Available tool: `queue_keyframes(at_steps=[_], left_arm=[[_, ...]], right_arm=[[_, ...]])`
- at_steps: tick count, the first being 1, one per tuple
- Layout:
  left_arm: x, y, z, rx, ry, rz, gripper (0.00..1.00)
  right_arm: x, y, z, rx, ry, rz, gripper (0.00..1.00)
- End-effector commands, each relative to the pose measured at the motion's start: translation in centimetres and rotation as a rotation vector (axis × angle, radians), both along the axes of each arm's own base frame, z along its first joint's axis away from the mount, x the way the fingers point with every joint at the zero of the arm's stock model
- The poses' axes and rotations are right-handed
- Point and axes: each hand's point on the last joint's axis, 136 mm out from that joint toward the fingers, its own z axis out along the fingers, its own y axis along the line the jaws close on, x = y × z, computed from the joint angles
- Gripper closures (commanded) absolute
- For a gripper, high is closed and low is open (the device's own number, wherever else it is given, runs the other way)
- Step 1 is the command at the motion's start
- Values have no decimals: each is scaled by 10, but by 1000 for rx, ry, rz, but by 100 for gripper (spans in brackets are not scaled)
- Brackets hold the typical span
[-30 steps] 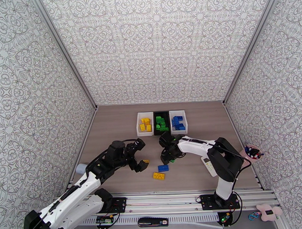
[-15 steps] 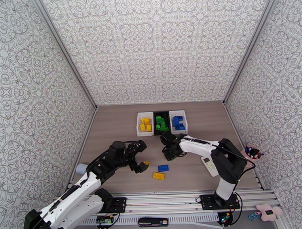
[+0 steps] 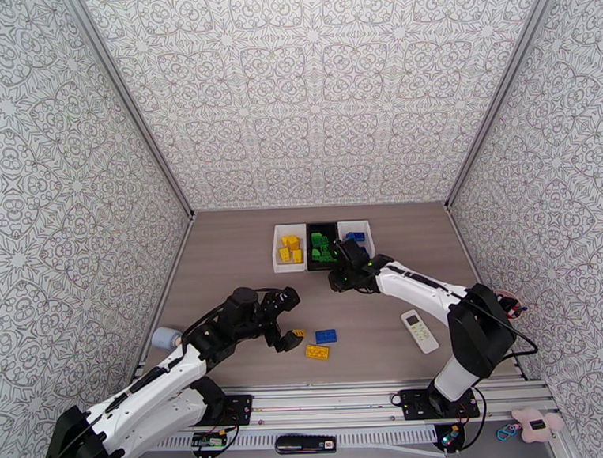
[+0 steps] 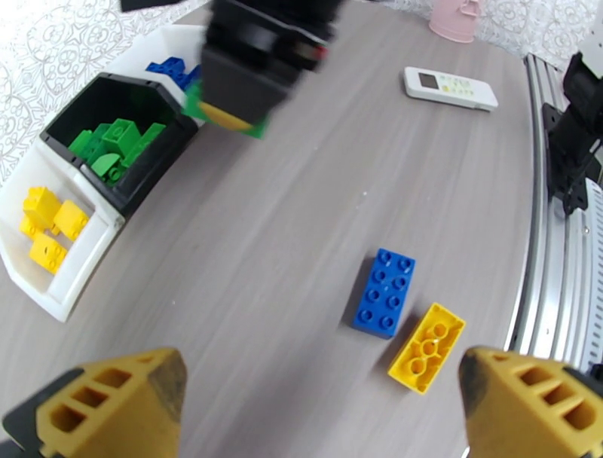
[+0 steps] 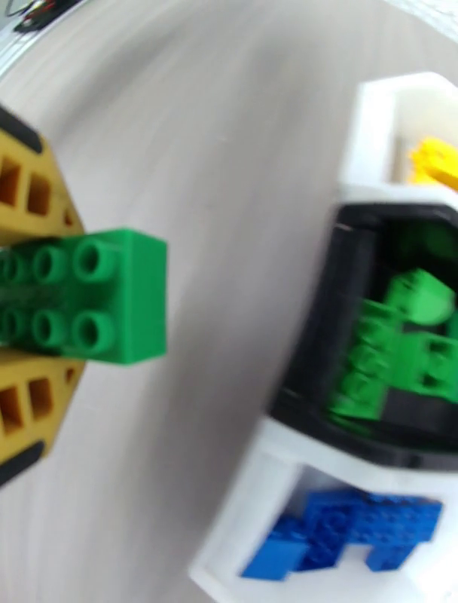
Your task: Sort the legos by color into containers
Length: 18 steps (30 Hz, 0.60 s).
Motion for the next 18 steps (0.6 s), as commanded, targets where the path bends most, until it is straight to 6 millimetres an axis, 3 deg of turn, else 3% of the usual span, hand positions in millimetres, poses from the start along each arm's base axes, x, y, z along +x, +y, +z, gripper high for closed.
queue_keyframes(at_steps=[1, 9, 18], left_arm=[[-4, -6, 2, -33, -6, -23, 0], [-10, -3, -3, -7, -1, -35, 0], [-15, -3, -9, 25, 9, -63, 0]], right_arm=[[40, 11, 13, 43, -70, -27, 80], [107, 27, 15, 29, -125, -37, 81], [154, 36, 4, 6, -137, -41, 81]])
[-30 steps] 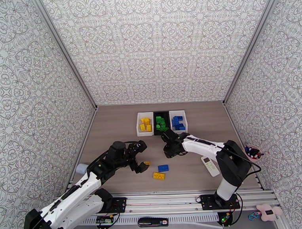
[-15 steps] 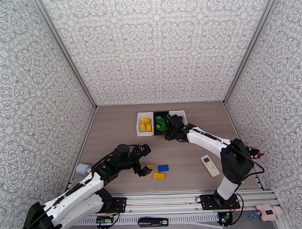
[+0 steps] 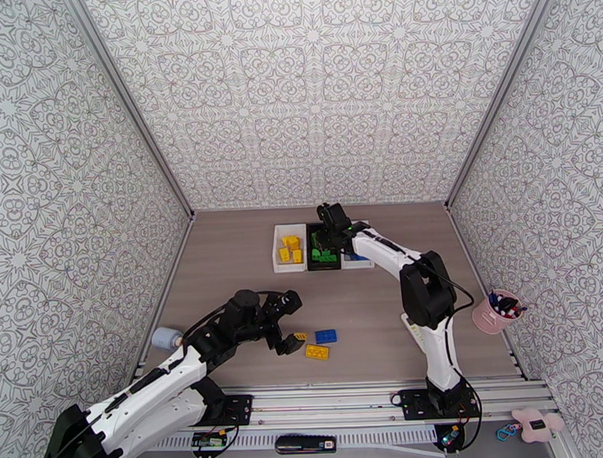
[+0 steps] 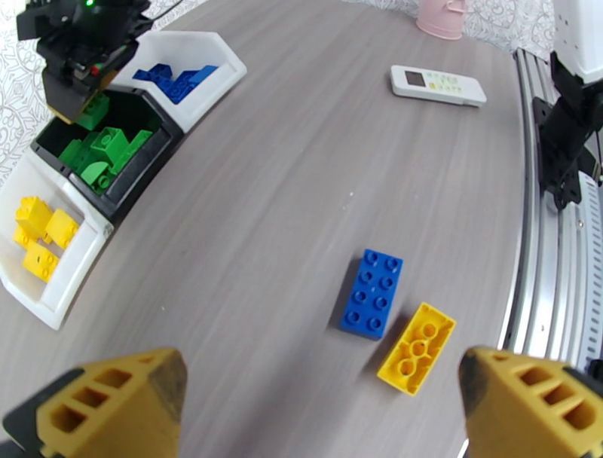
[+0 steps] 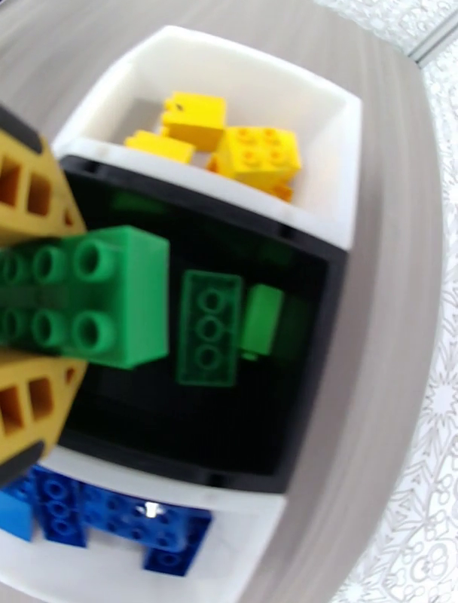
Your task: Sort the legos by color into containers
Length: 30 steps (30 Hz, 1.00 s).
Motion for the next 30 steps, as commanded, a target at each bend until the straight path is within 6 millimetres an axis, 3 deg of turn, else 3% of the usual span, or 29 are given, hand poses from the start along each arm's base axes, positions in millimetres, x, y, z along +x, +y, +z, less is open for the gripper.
queue_keyframes(at_steps=[1, 4, 9, 15, 20, 30], left_arm=[[-9, -1, -7, 23, 15, -42, 0], [-11, 0, -8, 31, 10, -52, 0], [-13, -1, -11, 65, -23, -93, 0], [-25, -4, -30, 180, -63, -251, 1], [-34, -5, -53, 292, -95, -394, 1], [-33, -14, -85, 422, -124, -571, 1]], right_arm=[[14, -1, 0, -36, -7, 5, 81], [19, 2, 2, -46, -9, 12, 76], [17, 4, 20, -22, -30, 27, 44], [-6, -7, 38, 2, -53, 29, 26], [-33, -24, 42, 21, -55, 17, 21], [-77, -60, 22, -14, -21, -43, 19]])
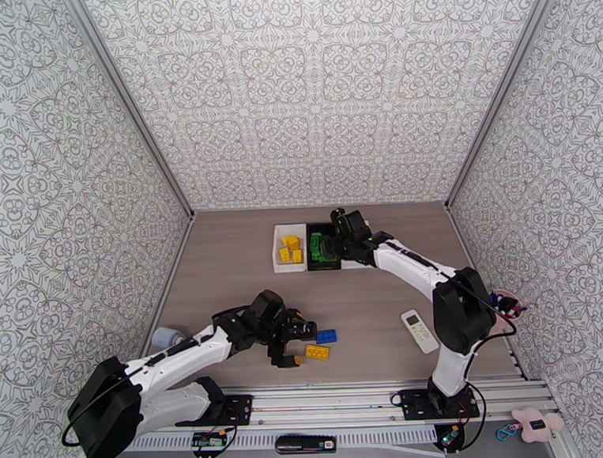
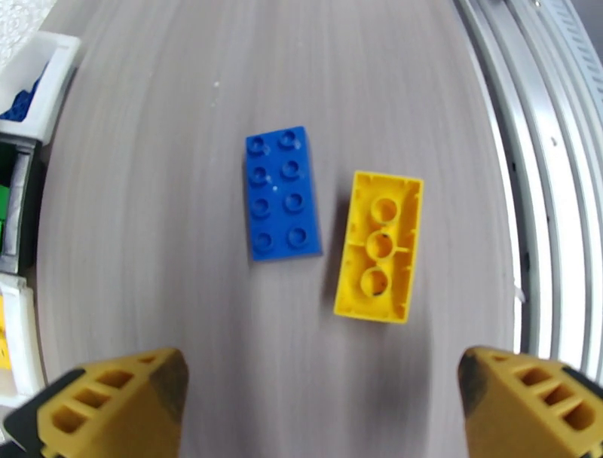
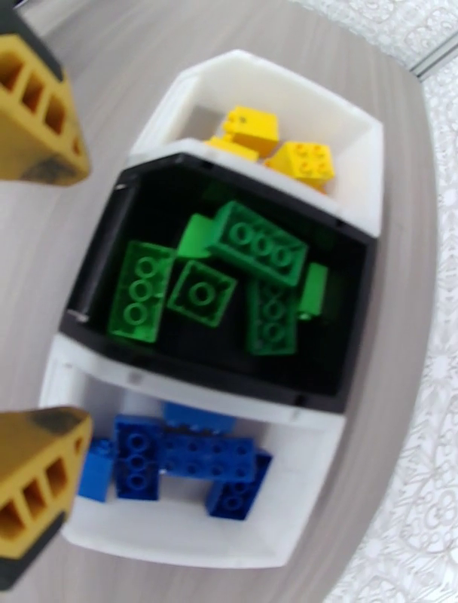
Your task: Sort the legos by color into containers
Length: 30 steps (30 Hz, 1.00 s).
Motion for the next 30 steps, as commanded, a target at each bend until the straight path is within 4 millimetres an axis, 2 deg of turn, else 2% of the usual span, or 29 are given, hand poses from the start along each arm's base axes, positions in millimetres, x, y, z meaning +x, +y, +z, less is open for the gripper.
queue_keyframes(at_steps=[1, 5, 10, 15, 25, 30], left_arm=[[-3, -6, -7, 51, -34, -123, 1], [-2, -9, -19, 117, -9, -163, 1], [-7, -11, -25, 170, 47, -194, 5], [-12, -17, -28, 222, 118, -198, 17], [-13, -22, -49, 353, 139, -206, 24], [-11, -22, -51, 365, 147, -188, 31]], right_arm=[[-5, -11, -1, -5, -15, -44, 19], [-6, -15, -1, -6, -18, -60, 19], [-4, -14, 1, -2, -23, -63, 19], [-2, -13, 0, -8, -22, -60, 19], [-6, -17, -3, -17, -15, -69, 19], [-7, -19, -6, -15, -11, -80, 19]])
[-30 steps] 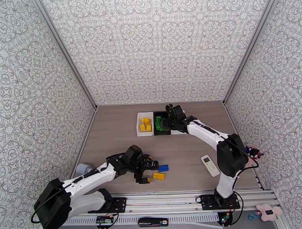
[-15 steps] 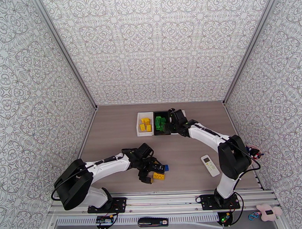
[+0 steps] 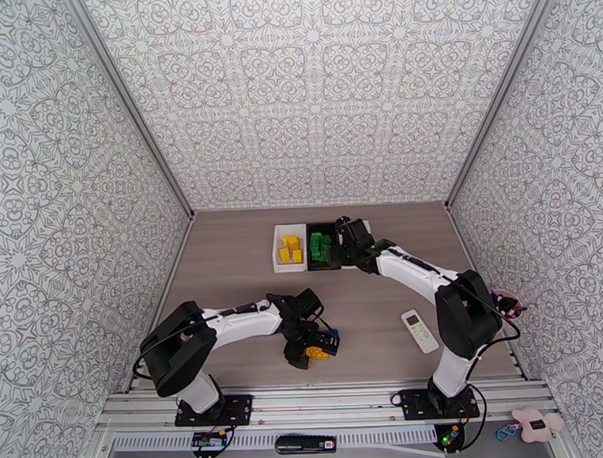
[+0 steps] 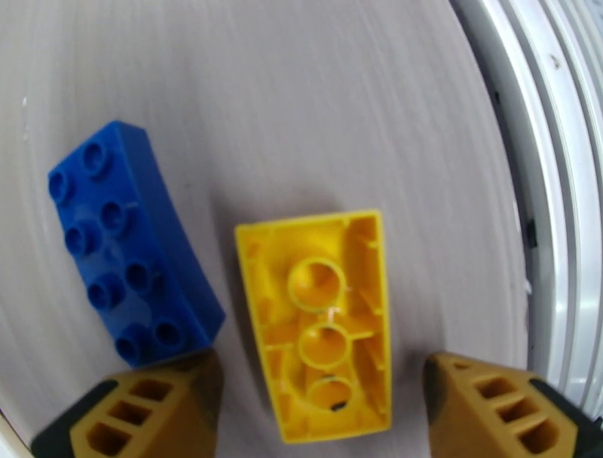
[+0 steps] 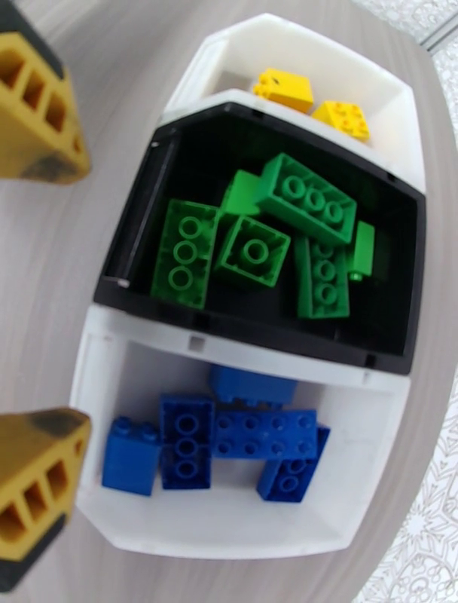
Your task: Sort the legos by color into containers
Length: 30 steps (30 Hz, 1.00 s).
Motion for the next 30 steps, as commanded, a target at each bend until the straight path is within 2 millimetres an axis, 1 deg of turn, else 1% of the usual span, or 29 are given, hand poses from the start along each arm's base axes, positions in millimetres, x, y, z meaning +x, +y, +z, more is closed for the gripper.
queue_keyframes(at_steps=[1, 4, 7, 17, 21, 24, 25, 30], left_arm=[[1, 3, -1, 40, 7, 15, 33], [1, 2, -2, 51, 17, 16, 37], [1, 2, -2, 58, 22, 23, 43], [3, 4, 1, 42, -5, 56, 73], [6, 5, 7, 21, -31, 80, 73], [8, 6, 15, -3, -48, 116, 73], [12, 8, 19, -1, -69, 140, 73], [29, 12, 46, -81, -111, 293, 72]], right_arm=[[0, -5, 7, 14, -21, -32, 19], [0, -4, 5, 21, -14, -31, 19], [0, -3, 5, 25, -14, -31, 19], [-4, -4, 10, 35, -13, -32, 19], [-7, -6, 15, 41, -18, -35, 19], [-9, -7, 21, 46, -29, -35, 19], [-10, -8, 23, 49, -32, -35, 19], [-15, -6, 35, 95, -52, -24, 19]])
